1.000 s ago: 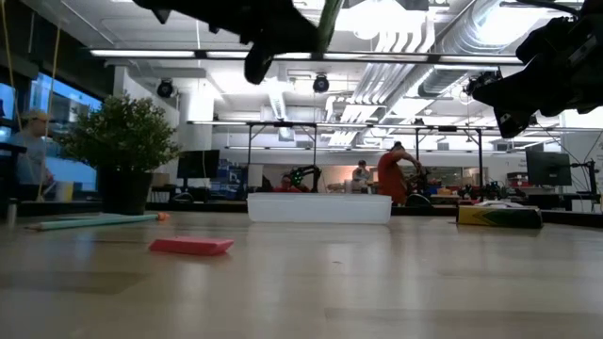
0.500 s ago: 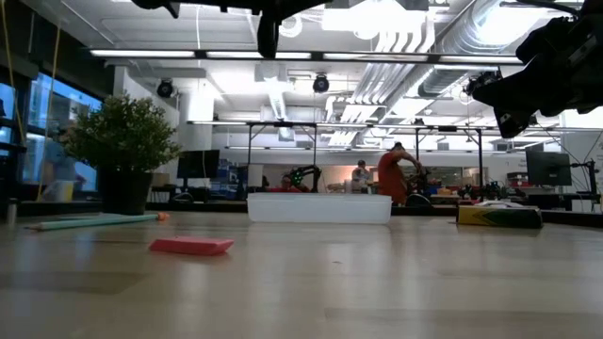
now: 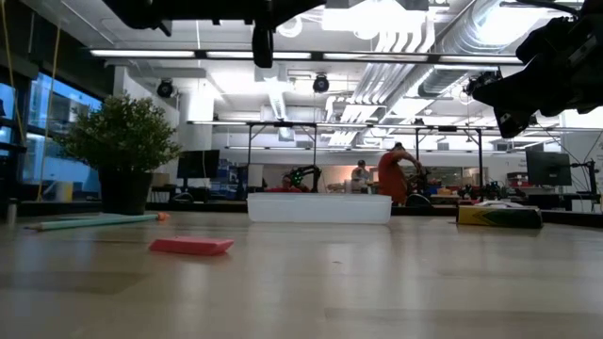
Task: Pack school essentials
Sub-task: Put the green scissors into the supply box
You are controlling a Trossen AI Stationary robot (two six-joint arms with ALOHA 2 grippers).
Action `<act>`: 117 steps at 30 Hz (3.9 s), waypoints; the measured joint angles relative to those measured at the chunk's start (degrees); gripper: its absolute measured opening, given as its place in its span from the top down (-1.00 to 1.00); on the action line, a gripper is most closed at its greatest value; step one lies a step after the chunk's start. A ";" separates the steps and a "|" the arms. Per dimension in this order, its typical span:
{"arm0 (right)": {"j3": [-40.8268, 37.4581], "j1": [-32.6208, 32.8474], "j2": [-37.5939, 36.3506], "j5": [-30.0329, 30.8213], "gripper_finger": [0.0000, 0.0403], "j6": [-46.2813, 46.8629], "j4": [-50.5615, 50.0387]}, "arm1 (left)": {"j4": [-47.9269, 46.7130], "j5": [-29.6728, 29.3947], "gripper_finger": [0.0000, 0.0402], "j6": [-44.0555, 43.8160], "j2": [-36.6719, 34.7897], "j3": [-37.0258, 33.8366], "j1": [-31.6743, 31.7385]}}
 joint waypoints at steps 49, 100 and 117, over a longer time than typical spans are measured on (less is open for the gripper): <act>0.00 -0.01 0.00 -0.01 1.00 0.00 0.02 | -68.60 -5.53 0.96 24.06 28.92 27.71 17.62; 0.00 -0.01 0.00 0.00 1.00 0.00 0.02 | -85.96 -4.10 0.96 25.55 38.86 40.19 18.99; 0.00 0.00 0.00 0.00 1.00 0.00 0.02 | -85.85 -4.68 0.77 26.61 39.08 41.06 19.07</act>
